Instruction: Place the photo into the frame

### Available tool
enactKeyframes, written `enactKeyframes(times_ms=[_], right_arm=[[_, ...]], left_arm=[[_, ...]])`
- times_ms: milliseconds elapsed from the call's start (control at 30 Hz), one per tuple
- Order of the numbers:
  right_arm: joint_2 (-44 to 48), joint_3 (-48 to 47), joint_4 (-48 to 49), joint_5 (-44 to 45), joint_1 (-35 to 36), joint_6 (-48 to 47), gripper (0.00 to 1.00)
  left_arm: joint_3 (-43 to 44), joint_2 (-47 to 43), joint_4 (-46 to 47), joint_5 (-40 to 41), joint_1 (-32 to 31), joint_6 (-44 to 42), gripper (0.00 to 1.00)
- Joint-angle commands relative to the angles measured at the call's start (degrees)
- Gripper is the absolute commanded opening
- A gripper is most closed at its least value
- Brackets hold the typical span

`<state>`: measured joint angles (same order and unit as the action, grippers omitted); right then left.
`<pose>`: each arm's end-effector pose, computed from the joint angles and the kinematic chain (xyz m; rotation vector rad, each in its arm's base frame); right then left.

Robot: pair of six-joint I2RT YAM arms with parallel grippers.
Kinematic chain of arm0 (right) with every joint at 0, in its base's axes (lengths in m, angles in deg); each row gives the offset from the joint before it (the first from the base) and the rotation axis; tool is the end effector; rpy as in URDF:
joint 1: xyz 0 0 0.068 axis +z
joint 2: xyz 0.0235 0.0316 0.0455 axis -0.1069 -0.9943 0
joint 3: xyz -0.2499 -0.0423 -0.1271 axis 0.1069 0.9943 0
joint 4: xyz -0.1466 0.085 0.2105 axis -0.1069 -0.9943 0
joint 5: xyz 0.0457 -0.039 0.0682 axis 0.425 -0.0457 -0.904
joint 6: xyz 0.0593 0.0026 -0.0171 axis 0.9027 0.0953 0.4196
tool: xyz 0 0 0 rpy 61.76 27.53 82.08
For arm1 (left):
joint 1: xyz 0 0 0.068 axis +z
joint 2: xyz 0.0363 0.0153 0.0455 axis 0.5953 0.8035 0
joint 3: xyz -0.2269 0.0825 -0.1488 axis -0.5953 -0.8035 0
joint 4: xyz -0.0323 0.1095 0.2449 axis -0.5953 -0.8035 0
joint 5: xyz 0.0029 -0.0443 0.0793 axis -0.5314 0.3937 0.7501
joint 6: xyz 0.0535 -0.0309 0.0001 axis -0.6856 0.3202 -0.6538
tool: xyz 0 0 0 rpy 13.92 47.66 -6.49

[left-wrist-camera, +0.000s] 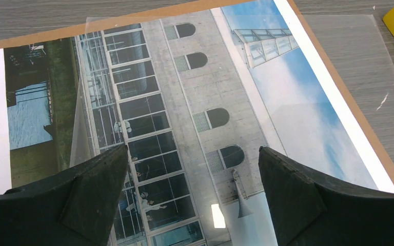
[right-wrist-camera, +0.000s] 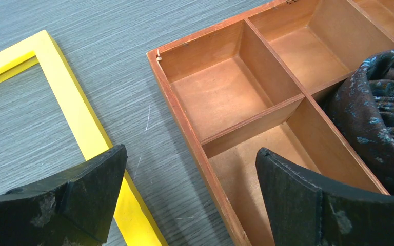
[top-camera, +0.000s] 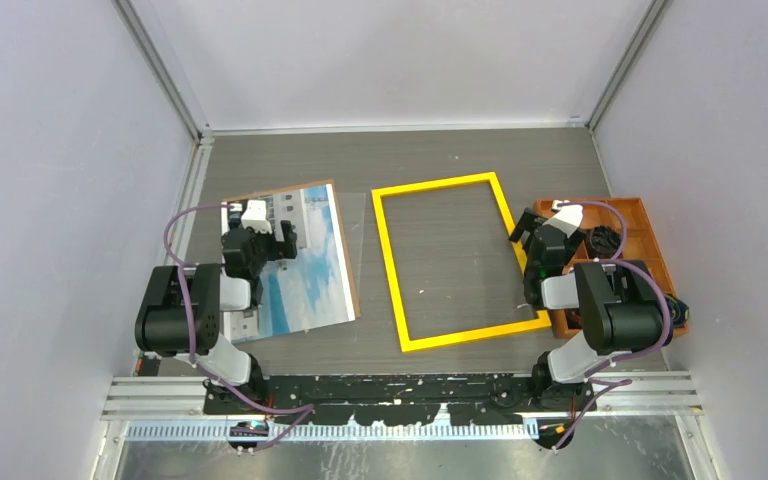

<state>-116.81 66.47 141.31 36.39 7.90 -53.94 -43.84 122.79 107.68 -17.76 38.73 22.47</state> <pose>0.2708 -0.0115 0.1362 0.4433 1.7865 -0.2605 0.2801 0.0034 0.1352 0.0317 1.8757 -0.1526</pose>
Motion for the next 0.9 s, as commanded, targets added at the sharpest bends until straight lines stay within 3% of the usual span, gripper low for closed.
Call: enactKeyframes(times_ms=[0,367,433,567,700,867], right_arm=[[0.03,-0.35,3.13,0.43,-0.18,-0.62,1.00],[-0.05,-0.49,3.01,0.47,-0.18,-0.62,1.00],[0.09,-0.45,3.00,0.47,-0.18,-0.53,1.00],[4.60,-2.05,-3.12,4.23,0.06,0.33,1.00],[11.65,-9.81,-22.67,11.99,0.68,4.63,1.00],[19.16,-17.35,-41.62,14.00,0.57,13.51,1.00]], left_arm=[[0.72,-1.27,1.57,0.47,-0.18,-0.68,1.00],[0.54,-1.29,2.03,0.17,0.02,-0.60,1.00],[1.43,-3.17,-0.86,-4.96,1.36,-0.84,1.00],[11.28,-8.54,-24.21,-4.66,4.22,1.16,1.00],[20.28,-11.19,-40.36,-5.93,5.22,-2.23,1.00],[29.96,-11.60,-60.26,-16.40,7.22,-5.42,1.00]])
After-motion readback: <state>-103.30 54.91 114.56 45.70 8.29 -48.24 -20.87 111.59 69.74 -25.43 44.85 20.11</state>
